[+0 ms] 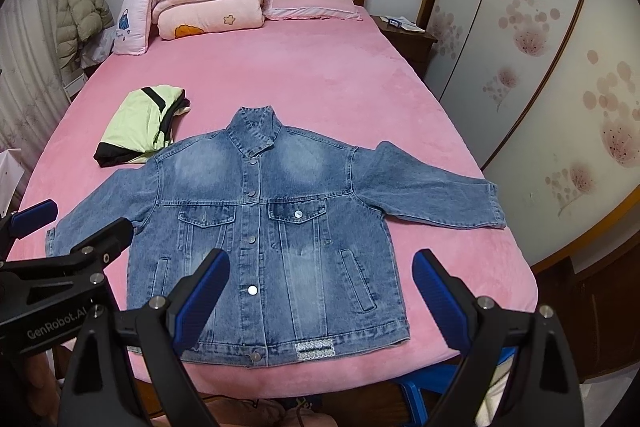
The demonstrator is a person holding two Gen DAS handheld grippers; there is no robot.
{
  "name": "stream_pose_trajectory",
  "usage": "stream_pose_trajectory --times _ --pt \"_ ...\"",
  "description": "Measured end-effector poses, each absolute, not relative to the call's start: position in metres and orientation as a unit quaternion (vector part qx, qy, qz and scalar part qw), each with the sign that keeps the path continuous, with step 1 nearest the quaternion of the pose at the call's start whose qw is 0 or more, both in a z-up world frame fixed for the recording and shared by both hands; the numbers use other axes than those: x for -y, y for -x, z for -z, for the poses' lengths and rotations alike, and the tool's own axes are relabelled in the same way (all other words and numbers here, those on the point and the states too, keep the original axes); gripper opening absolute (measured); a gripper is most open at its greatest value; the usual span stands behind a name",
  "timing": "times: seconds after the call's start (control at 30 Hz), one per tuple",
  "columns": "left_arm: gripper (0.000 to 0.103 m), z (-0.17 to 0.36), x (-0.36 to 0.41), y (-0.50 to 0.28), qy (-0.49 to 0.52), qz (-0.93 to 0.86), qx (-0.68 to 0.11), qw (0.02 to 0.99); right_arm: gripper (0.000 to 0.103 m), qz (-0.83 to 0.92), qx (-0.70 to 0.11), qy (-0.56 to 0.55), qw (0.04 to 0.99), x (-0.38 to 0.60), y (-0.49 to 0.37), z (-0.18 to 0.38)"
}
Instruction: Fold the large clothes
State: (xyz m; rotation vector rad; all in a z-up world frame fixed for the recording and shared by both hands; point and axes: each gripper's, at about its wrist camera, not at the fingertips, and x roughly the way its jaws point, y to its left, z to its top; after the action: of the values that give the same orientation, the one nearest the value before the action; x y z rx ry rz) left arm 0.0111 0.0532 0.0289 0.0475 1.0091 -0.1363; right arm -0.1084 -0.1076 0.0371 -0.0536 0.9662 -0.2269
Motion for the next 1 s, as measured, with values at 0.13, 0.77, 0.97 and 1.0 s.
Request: stream_pose_trajectory --times 0.13,0.77,0.97,1.0 --pt "0.099 -0.028 -0.055 -0.017 -0.023 0.073 -0.483 0.873 0.093 0.116 -0.46 0.027 0.88 0.104 0.107 -0.038" --pt "0.099 -0.031 -0.047 -0.049 -0.025 0.084 -0.467 0.88 0.093 0.135 -0.456 0.004 0.88 0.117 0.092 -0.035" --pt "0.099 -0.044 -0.021 -0.062 -0.022 0.084 -0.437 0.895 0.093 0.144 -0.45 -0.021 0.881 0.153 0.09 -0.036" --pt "0.099 -0.046 -0.014 -0.064 -0.024 0.085 -0.433 0.897 0.093 0.145 -0.449 -0.025 0.881 0.161 0.089 -0.035"
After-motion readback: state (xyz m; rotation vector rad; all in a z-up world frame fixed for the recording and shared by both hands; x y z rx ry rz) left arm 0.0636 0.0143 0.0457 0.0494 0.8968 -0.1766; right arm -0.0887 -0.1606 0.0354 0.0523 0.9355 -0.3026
